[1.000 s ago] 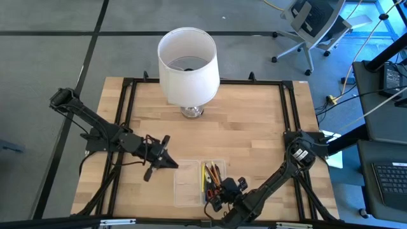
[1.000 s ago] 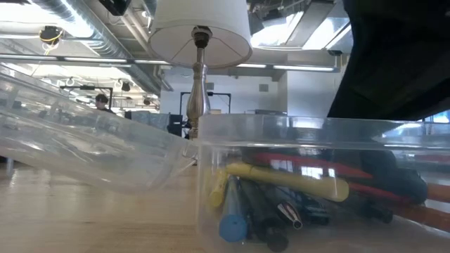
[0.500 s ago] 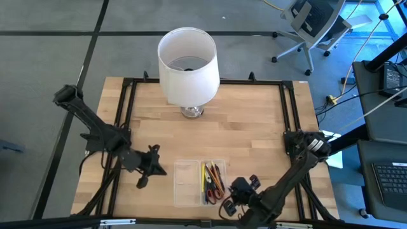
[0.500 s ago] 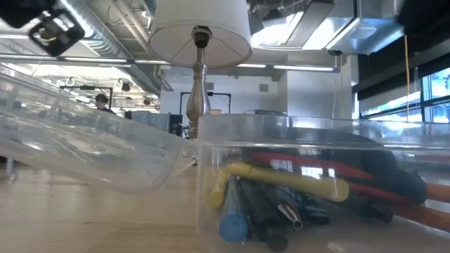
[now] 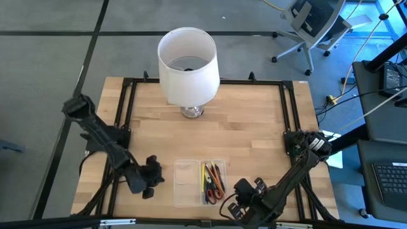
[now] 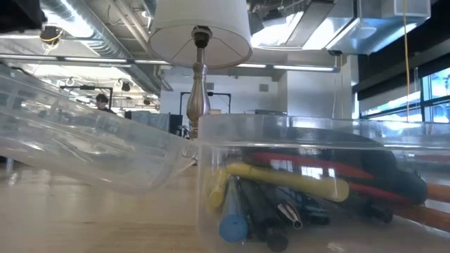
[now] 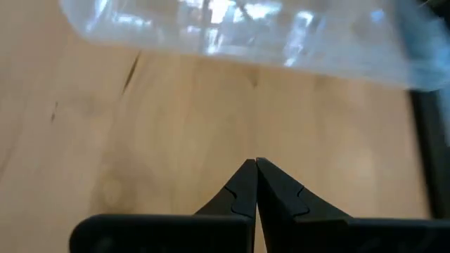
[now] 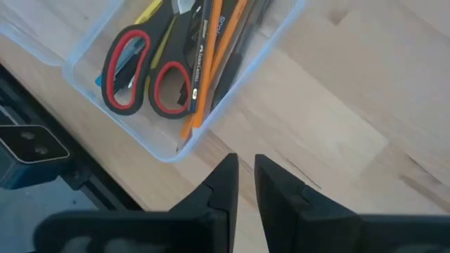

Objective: Pick & place school supplies into a supply box
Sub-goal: Close the transparent supply box

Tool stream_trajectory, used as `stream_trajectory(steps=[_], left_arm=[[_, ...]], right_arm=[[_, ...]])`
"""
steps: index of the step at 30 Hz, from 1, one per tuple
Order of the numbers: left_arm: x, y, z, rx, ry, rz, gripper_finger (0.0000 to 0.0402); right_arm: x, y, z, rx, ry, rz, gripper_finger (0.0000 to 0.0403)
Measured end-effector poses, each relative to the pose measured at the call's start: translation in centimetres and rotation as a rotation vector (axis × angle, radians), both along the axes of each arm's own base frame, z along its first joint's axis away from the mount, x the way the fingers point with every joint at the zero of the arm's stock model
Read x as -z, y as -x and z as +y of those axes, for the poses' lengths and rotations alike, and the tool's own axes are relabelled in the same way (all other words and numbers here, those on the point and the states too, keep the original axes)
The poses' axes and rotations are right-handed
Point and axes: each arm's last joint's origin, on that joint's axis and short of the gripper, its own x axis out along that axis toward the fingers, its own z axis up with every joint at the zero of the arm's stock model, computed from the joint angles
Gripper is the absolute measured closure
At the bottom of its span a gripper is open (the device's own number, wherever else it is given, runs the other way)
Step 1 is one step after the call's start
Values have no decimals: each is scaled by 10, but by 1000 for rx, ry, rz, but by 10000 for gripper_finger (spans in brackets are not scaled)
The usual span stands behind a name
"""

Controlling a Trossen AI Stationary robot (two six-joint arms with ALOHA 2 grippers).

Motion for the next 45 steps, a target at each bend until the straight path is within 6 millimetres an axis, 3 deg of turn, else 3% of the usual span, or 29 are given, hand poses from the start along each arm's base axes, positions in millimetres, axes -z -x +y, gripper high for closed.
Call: stream_trajectory(steps=[11,19,36,45], left_arm=[[25,-14,-6,-108,-43,-51,399],[33,-26,5,-178,-71,-47,399],[3,-57,-2,-110,74,-378,399],[-8,-79,20,-218,91,-485,400]], right_arm=[[0,-7,-6,23,0,-2,350],[0,-9,-9,30,1,-2,350],[0,-10,-8,30,-4,-6,350],[0,-11,-8,30,-13,-14,350]])
